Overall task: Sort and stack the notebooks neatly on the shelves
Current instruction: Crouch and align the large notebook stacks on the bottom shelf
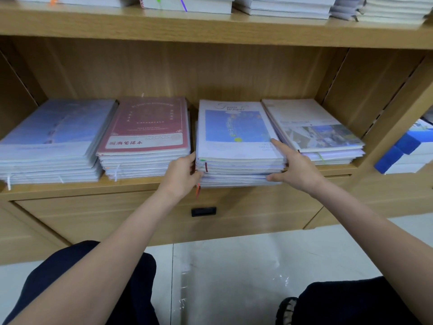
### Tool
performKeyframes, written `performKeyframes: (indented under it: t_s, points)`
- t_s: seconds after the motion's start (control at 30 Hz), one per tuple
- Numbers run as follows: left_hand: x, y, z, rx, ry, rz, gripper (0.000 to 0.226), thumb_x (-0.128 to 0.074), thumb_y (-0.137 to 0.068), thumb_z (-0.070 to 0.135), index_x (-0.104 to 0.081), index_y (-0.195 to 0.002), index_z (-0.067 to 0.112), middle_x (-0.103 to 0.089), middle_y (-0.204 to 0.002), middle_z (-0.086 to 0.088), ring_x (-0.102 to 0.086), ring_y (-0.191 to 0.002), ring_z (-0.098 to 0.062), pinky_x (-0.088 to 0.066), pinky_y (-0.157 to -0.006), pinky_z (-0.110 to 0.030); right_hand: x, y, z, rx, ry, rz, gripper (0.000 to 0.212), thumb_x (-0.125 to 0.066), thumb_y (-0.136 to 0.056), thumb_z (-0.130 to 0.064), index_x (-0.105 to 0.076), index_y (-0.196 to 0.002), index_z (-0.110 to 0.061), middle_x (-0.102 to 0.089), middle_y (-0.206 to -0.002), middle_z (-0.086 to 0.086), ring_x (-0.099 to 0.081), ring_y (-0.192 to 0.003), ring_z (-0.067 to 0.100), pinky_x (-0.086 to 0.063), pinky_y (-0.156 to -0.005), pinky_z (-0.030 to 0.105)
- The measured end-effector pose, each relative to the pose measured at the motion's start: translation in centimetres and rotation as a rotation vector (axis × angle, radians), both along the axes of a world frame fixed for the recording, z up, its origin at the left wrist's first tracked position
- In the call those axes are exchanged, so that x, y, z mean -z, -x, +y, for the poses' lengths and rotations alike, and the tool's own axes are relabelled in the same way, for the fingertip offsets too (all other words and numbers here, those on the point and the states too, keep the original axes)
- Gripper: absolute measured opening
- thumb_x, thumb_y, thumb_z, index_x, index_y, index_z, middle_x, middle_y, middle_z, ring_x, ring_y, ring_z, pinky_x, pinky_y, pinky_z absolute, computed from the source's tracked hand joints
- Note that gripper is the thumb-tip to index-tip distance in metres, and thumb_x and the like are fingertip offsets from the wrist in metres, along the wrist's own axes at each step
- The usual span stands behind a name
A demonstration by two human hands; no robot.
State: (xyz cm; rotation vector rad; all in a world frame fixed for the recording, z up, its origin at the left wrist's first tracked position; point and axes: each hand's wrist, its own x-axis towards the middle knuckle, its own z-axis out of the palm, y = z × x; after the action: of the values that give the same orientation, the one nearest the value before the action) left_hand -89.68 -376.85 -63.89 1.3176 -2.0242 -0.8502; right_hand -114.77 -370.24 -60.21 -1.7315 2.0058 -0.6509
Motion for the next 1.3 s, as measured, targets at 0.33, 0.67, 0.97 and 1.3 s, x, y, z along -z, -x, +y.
performKeyframes:
  t_s: [0.33, 0.67, 0.97, 1.3]
  points:
    - [0.5, 0.1, 0.0, 0.044, 0.089, -0.015, 0.052, -0.054, -0.091, 0.001, -0.042, -0.139, 0.017, -0.065, -0.116, -0.007, -0.06, -0.109, -0.023, -0.044, -0.096, -0.03, 0.4, 0.9, 0.2, 0.046, 0.04, 0.002, 0.089, -0.078, -0.075, -0.017, -0.028, -0.147, -0.03, -0.049, -0.137, 0.001, -0.051, -0.098, 0.019, -0.037, -0.076, 0.022]
    - [1.6, 0.7, -0.3, -0.037, -0.084, 0.026, 0.043, -0.055, -0.087, -0.002, -0.048, -0.129, 0.007, -0.066, -0.109, -0.014, -0.061, -0.103, -0.029, -0.046, -0.096, -0.039, 1.7, 0.4, -1.3, 0.111, -0.013, -0.393, 0.105, -0.081, -0.07, -0.011, -0.015, -0.149, -0.031, -0.02, -0.154, -0.004, -0.021, -0.141, 0.022, -0.031, -0.111, 0.043]
    - [2.7, -0.4, 0.1, 0.058, -0.16, 0.097, 0.064, -0.05, -0.089, -0.006, -0.024, -0.146, 0.007, -0.052, -0.133, -0.006, -0.049, -0.125, -0.017, -0.033, -0.111, -0.034, 1.3, 0.5, -1.7, 0.1, 0.04, -0.363, 0.1, -0.081, -0.07, -0.011, -0.022, -0.149, -0.03, -0.022, -0.154, -0.008, -0.022, -0.14, 0.018, -0.029, -0.108, 0.032]
    - [2.4, -0.6, 1.2, 0.019, -0.113, 0.19, 0.06, -0.053, -0.087, -0.009, -0.034, -0.142, 0.004, -0.052, -0.132, -0.007, -0.05, -0.122, -0.015, -0.033, -0.103, -0.018, 1.2, 0.7, -2.4, 0.038, 0.037, -0.338, 0.097, -0.081, -0.07, -0.011, -0.025, -0.147, -0.032, -0.028, -0.151, -0.007, -0.027, -0.138, 0.018, -0.031, -0.109, 0.03]
